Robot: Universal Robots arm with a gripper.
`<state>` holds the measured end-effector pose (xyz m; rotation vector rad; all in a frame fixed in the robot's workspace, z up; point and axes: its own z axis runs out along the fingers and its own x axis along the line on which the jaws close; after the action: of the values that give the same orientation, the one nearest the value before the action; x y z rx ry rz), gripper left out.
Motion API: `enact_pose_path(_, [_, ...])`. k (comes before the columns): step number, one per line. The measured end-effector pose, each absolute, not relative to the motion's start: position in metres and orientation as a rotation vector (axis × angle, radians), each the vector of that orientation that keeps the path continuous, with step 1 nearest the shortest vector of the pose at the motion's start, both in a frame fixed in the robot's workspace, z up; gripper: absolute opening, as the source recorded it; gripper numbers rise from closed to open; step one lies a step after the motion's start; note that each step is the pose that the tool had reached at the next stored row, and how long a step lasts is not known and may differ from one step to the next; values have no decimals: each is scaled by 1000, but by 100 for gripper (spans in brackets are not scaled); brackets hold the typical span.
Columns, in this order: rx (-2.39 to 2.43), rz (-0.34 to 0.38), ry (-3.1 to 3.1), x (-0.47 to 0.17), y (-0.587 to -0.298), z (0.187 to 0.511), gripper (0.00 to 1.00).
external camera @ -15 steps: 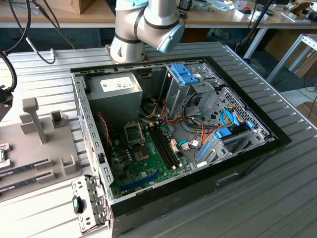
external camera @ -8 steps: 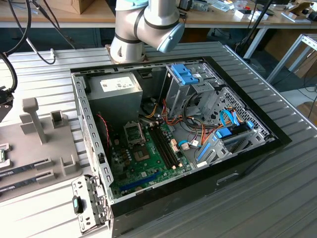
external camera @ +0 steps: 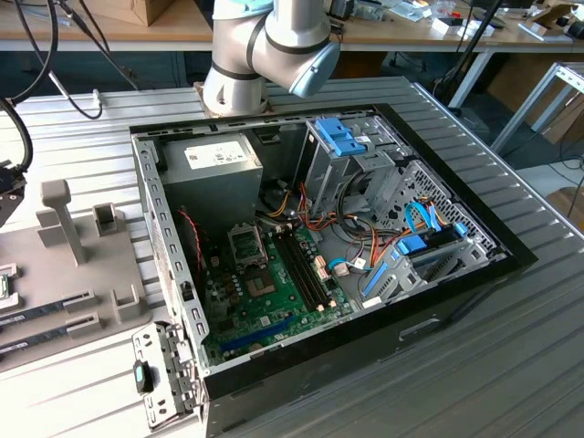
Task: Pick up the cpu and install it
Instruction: 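Reach for the cpu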
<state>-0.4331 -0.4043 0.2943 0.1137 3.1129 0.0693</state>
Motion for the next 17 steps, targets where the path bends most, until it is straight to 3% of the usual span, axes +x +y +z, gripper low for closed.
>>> enact_pose_path(17, [114, 69, 3113, -433, -404, 288, 11])
